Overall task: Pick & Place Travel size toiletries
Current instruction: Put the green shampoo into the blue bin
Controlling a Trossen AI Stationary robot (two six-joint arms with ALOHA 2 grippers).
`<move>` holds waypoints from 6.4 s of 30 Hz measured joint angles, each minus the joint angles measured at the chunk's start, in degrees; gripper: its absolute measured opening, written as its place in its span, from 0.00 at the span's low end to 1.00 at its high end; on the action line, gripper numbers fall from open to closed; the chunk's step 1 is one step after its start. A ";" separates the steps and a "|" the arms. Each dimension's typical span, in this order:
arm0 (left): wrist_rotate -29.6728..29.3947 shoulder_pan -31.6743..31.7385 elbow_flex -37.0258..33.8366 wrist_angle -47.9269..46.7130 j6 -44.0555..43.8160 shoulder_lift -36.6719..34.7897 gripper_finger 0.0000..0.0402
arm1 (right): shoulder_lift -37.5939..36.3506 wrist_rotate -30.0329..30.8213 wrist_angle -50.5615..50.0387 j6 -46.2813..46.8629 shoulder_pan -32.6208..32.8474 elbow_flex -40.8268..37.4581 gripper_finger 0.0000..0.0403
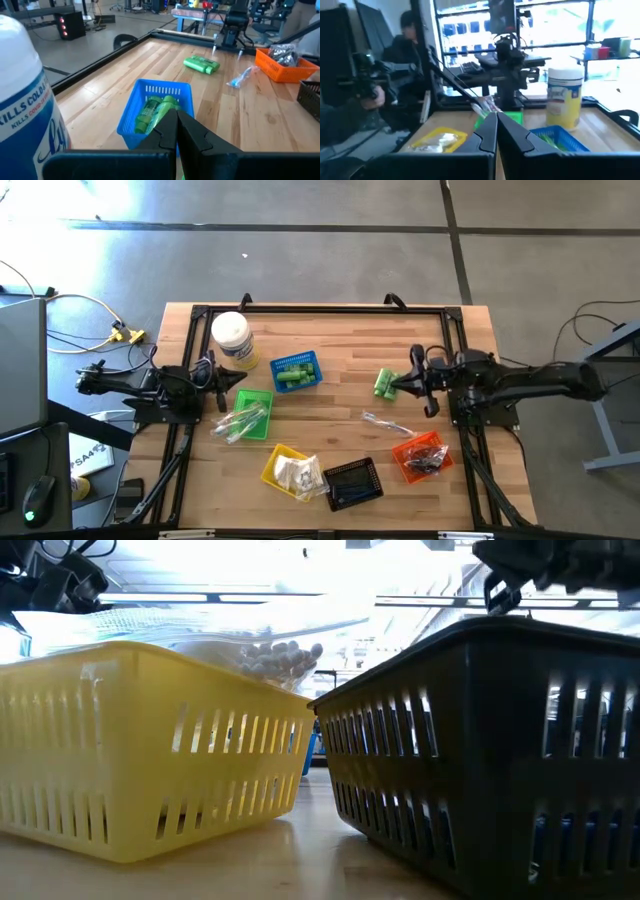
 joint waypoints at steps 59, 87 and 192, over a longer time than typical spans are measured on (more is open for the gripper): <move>18.36 14.57 90.36 -11.48 8.37 106.97 0.44 | -6.56 -22.34 19.60 3.29 -9.70 -12.97 0.01; 32.95 18.00 120.02 -12.73 -6.51 143.32 0.68 | -7.13 -25.57 18.82 4.34 -9.70 -12.97 0.01; 27.86 17.63 120.32 -26.99 18.84 125.49 0.38 | -7.89 -28.36 17.94 5.53 -9.68 -12.95 0.01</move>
